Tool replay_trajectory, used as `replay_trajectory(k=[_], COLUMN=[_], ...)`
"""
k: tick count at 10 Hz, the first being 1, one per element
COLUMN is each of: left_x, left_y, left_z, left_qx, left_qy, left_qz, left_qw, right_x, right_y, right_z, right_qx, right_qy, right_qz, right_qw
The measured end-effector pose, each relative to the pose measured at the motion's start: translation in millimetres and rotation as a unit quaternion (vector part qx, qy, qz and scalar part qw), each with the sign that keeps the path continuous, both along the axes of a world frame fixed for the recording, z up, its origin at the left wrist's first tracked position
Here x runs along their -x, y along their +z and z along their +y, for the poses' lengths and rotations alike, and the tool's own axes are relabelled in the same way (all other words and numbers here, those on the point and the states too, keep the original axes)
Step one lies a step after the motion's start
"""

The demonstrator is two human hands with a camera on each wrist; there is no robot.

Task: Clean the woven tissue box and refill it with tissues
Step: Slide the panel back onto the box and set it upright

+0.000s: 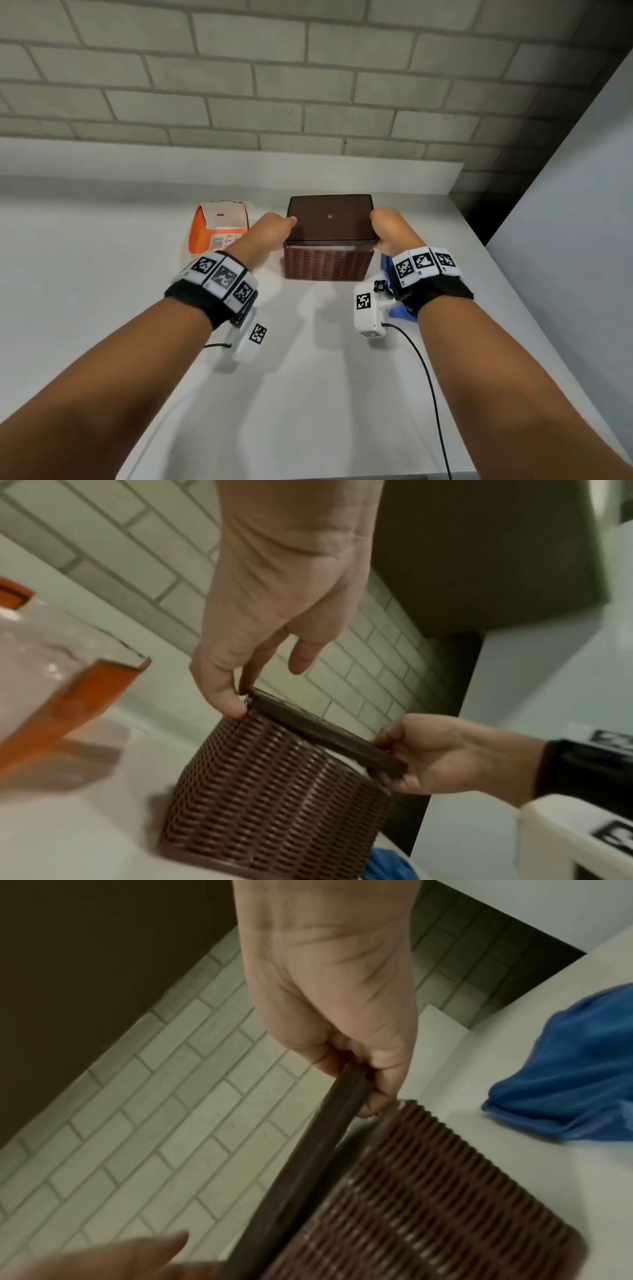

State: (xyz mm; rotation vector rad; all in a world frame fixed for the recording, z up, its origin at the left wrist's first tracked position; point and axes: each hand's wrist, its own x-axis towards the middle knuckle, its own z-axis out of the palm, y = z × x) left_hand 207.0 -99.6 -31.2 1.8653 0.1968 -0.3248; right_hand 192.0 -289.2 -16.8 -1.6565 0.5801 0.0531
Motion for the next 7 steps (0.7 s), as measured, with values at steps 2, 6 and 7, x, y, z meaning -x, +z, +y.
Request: replay_trajectory(k=[2, 6, 7], left_x=[-5.2, 1.5, 1.2], left_y=[-2.3, -3.7, -6.0], left_z=[-10.0, -12.1, -12.8], left_qx=[-0.116, -0.243, -0.237], left_qy=[-0.003, -0.024, -0.017], left_qz=[-0.046, -0.098, -0.107], left_qw=[0.992, 0.965, 0.966], right_x=[11.7, 14.4, 12.2], right_y=[8.1, -13.8, -22.7], right_z=[11.2, 13.9, 14.7], right_qx=[0.201, 0.426, 0.443], right_qy=[-0.012, 0.071, 0.057], right_qz=[0.006, 0.013, -0.021], right_qw=[0.980, 0.902, 0.895])
